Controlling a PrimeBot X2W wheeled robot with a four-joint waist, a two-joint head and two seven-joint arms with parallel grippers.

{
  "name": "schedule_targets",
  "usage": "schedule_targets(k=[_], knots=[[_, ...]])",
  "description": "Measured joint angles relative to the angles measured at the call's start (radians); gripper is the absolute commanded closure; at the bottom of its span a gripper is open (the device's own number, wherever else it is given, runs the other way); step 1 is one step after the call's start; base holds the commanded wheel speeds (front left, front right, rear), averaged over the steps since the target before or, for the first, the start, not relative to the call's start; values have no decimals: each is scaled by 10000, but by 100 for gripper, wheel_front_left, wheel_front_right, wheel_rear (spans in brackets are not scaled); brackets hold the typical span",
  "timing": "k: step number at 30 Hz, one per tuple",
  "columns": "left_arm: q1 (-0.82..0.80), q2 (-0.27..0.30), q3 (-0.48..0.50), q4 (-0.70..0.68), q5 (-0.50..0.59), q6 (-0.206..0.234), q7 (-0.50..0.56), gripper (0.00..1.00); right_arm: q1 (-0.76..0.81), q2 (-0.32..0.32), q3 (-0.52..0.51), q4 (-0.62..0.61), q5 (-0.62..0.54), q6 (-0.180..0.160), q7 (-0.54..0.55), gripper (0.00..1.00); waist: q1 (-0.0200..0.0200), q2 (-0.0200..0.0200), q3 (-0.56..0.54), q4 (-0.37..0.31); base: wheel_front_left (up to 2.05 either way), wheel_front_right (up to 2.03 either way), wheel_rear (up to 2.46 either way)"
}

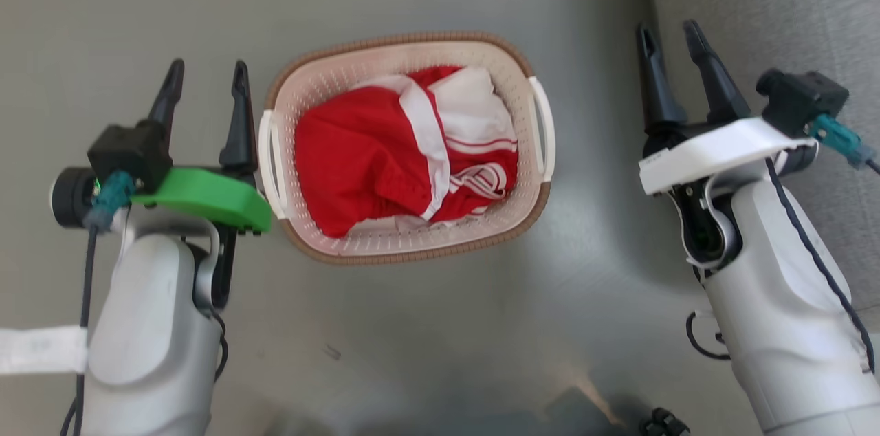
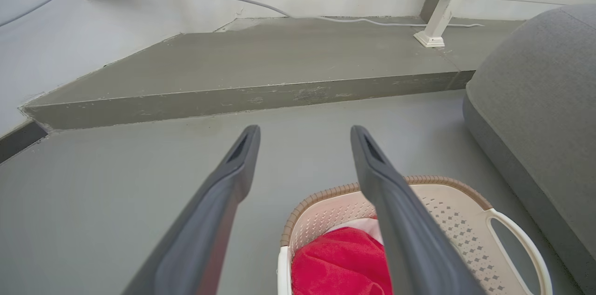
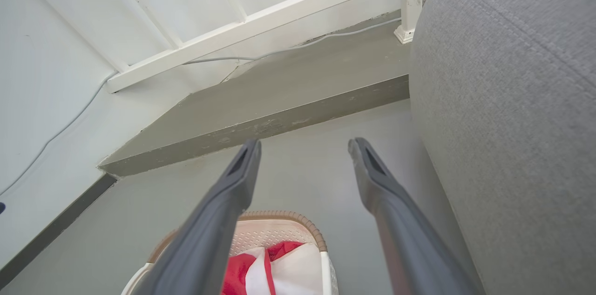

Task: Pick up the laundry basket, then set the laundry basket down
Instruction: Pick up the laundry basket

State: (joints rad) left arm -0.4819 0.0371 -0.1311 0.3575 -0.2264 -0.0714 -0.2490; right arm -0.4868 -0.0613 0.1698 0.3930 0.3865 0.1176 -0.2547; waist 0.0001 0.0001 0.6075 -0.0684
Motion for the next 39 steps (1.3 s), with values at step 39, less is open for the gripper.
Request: schedule_targets(k=[39], knots=[[-3097,-151,-813,4263,-888,-332,763,0,-3247,-21,2322,4604,1992,56,458,0,0,0,2884,499,0,0,0]])
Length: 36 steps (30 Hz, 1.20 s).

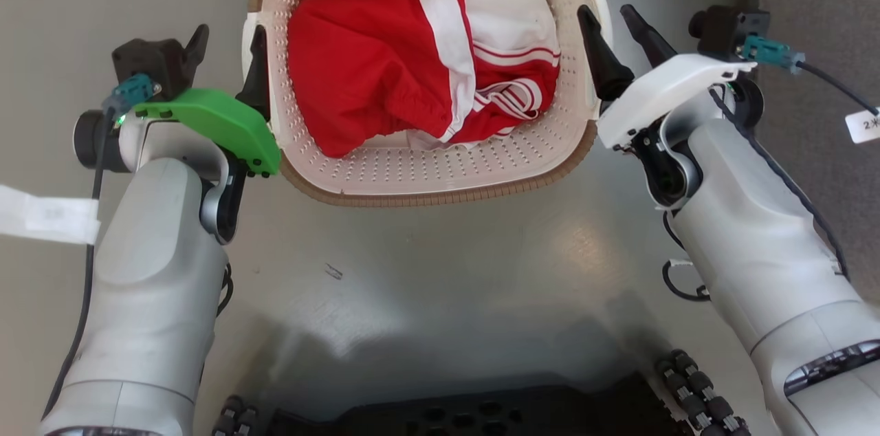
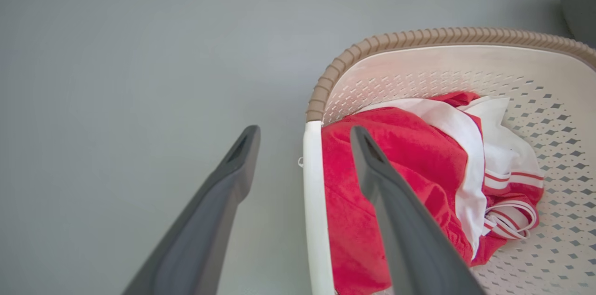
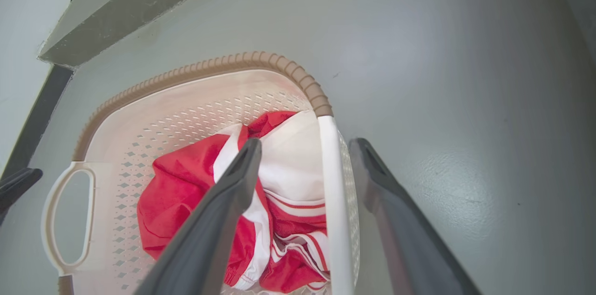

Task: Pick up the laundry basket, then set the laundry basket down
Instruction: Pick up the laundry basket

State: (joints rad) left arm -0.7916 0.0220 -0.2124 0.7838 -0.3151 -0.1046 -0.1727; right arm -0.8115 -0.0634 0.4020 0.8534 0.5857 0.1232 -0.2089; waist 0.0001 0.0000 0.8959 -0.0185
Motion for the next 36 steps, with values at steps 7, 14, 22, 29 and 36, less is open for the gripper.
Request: schedule_targets(k=[7,14,22,29,36], knots=[[-400,-6,-251,556,-270,-23,288,0,-469,-4,307,353,418,0,56,0,-1,0,400,-29,0,0,0],[-759,-10,-479,1062,-514,-94,489,0,-747,-6,675,759,790,0,174,0,0,0,785,-42,0,0,0],[-1106,-17,-796,1453,-780,-98,675,0,-970,-10,1014,1078,1057,0,291,0,0,0,1062,-12,0,0,0],[-1235,-17,-1028,1797,-1047,-109,775,56,-1107,-10,1279,1260,1511,0,290,63,0,0,1119,-16,0,0,0],[-1523,-84,-1156,2021,-1279,-186,830,100,-1239,-6,1580,1442,1758,-12,286,100,0,0,1101,-44,0,0,0]])
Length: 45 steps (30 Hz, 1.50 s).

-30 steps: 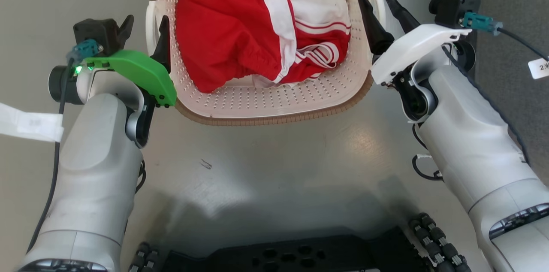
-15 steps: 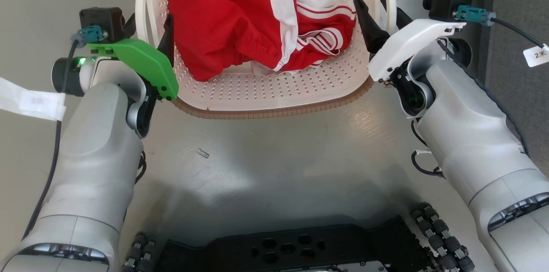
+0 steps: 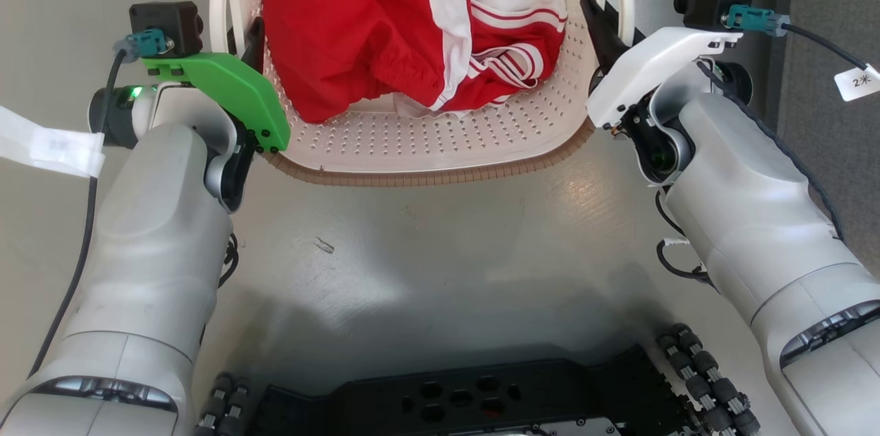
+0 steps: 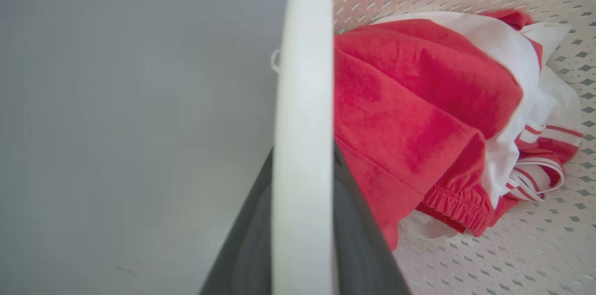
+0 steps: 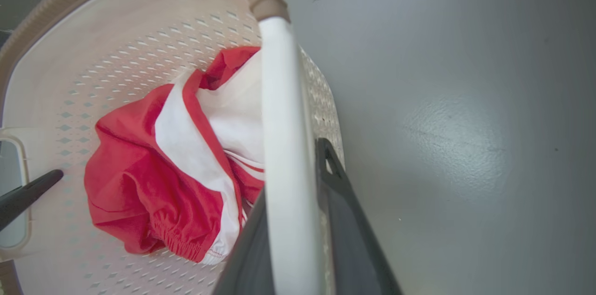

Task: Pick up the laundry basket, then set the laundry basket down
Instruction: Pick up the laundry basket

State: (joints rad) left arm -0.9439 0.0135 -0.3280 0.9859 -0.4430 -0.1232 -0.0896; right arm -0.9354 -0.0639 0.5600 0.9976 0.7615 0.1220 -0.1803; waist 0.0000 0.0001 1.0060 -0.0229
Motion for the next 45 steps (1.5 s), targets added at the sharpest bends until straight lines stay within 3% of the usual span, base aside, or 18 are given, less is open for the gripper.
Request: schedule_targets(k=[23,34,45], knots=[[0,-6,-644,844,-867,-10,-167,100,-1,10,930,560,604,-4,-184,100,0,0,-996,-25,0,0,0],[126,-17,-1106,1133,-1258,-12,201,100,45,31,1304,895,1016,-4,-109,100,0,0,-2093,-92,0,0,0],[966,-36,-1544,1371,-2161,-15,907,100,820,63,1879,1118,1528,-4,686,100,0,0,-3582,-173,0,0,0]])
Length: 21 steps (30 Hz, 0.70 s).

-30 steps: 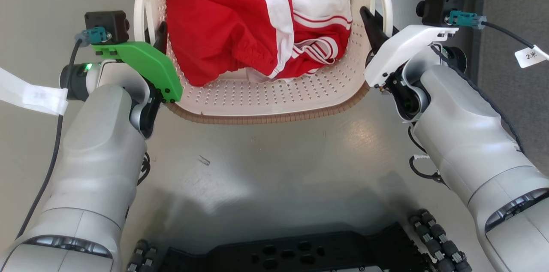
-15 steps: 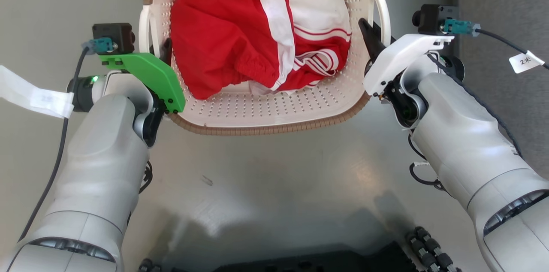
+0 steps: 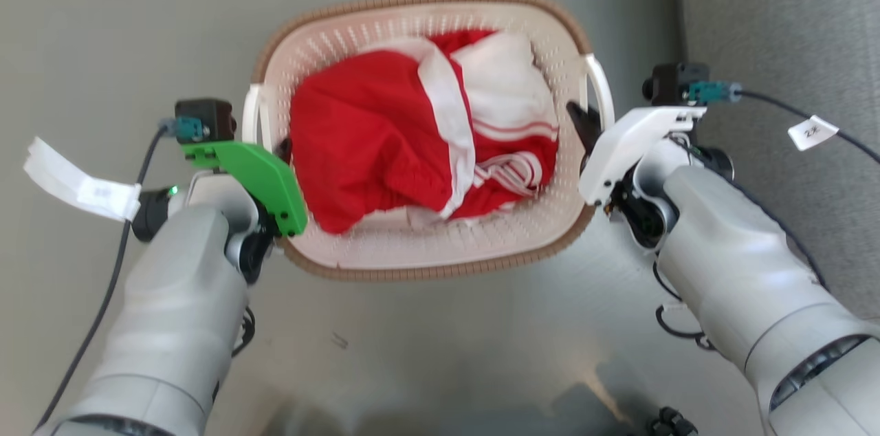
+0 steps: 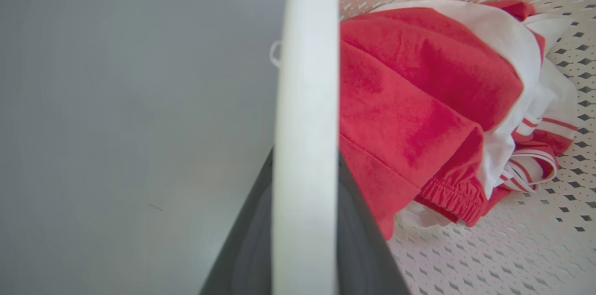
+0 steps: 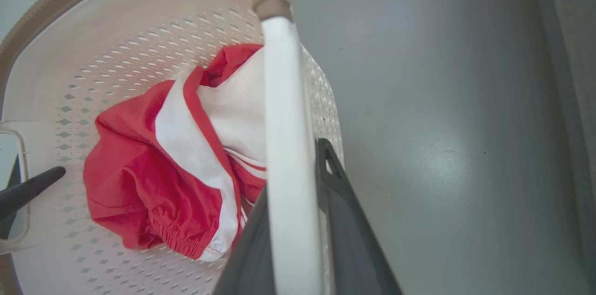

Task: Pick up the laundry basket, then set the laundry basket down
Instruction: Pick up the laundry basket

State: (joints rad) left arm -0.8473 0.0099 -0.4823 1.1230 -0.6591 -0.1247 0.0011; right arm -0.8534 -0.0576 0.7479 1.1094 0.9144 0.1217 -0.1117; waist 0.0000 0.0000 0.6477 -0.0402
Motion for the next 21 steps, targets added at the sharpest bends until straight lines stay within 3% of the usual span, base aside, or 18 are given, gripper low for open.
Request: schedule_targets(k=[21], knots=[[1580,15,-731,127,-1072,0,1131,100,1260,-13,894,75,686,-15,1369,100,-1,0,-2749,-224,0,0,0]])
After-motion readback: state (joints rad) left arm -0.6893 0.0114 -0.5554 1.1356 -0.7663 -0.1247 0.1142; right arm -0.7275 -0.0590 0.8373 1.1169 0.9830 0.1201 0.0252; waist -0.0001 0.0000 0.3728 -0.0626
